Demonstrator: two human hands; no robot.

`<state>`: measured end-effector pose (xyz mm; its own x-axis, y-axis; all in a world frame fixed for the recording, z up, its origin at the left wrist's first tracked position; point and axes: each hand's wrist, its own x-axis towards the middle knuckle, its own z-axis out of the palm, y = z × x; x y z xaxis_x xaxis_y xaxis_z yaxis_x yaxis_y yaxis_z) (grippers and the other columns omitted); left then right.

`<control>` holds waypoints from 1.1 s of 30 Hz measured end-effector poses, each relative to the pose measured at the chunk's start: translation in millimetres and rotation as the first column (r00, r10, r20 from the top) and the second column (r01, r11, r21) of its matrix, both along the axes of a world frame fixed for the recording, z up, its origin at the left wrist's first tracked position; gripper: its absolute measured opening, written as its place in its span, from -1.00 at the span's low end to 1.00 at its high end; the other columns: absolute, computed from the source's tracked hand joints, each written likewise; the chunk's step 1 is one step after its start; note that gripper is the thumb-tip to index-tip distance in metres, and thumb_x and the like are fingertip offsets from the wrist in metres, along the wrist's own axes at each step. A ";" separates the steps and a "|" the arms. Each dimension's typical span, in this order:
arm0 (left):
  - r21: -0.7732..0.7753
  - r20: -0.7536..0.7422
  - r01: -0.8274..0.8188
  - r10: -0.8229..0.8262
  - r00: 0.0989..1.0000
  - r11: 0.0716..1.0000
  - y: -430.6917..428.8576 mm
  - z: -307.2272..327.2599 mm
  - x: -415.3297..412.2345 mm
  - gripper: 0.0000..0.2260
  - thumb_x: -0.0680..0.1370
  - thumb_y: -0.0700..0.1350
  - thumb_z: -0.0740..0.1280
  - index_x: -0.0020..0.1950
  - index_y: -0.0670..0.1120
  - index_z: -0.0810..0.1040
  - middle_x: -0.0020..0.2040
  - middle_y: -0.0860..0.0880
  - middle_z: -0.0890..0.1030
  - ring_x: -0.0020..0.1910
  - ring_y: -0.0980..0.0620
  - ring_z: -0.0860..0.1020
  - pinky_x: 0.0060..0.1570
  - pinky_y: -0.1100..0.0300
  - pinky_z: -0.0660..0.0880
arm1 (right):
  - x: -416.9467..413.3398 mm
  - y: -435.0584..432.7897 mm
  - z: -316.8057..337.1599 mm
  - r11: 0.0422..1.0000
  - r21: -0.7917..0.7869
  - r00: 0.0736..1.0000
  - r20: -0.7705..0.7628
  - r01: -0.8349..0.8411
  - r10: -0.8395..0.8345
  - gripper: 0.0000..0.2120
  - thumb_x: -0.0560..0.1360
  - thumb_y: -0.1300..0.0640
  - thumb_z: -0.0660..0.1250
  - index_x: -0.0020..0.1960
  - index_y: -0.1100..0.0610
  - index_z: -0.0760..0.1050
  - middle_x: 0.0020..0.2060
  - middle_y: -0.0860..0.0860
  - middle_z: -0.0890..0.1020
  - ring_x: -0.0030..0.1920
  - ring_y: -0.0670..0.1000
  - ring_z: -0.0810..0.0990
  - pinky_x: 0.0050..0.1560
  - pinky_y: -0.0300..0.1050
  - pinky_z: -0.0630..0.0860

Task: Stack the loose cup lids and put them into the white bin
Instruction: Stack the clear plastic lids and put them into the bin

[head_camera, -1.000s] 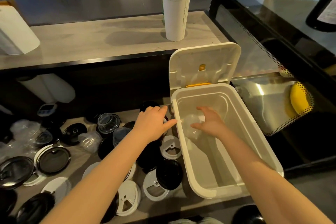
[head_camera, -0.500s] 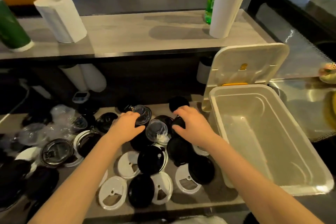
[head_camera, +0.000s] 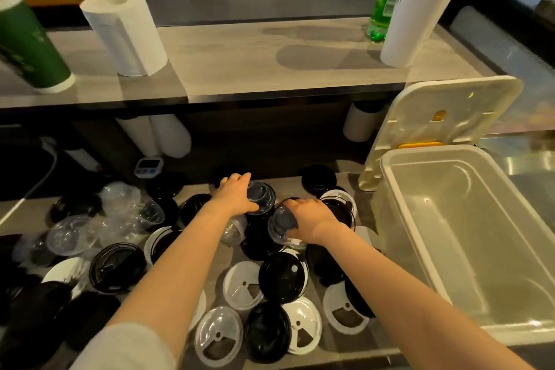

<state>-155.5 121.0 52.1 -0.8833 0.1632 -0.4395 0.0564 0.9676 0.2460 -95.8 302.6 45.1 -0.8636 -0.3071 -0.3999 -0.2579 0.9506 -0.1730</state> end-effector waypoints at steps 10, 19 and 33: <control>0.008 -0.023 -0.014 0.015 1.000 1.000 11.5 -25.2 -8.7 -0.37 0.46 0.05 0.41 0.46 -0.03 0.23 0.43 -0.08 0.27 0.41 -0.14 0.22 0.34 -0.06 0.32 | 10.1 14.1 12.1 0.885 -0.408 0.966 -0.026 0.225 -0.258 -0.48 0.34 -0.03 0.48 0.16 0.09 0.33 0.04 0.00 0.53 0.03 0.04 0.53 -0.07 -0.11 0.48; 0.320 -0.171 -0.112 0.173 0.970 0.941 11.4 11.0 17.0 -0.49 0.40 -0.04 0.47 0.28 -0.05 0.36 0.29 -0.06 0.40 0.24 -0.09 0.42 0.17 0.04 0.44 | 21.7 36.9 32.6 0.701 -0.648 0.922 0.003 0.297 -0.388 -0.39 0.32 0.03 0.51 0.24 0.03 0.27 0.06 -0.07 0.54 0.03 -0.06 0.55 -0.14 -0.36 0.41; 0.657 -0.313 0.061 0.199 0.929 0.751 131.9 96.7 80.6 -0.53 0.35 -0.04 0.52 0.10 0.08 0.32 0.01 0.18 0.42 -0.01 0.22 0.41 -0.10 0.39 0.35 | 79.3 175.6 96.2 0.336 -0.911 0.658 -0.102 0.240 -0.746 -0.50 0.35 0.21 0.50 0.17 0.00 0.33 0.06 -0.23 0.46 0.11 -0.28 0.44 0.13 -0.36 0.37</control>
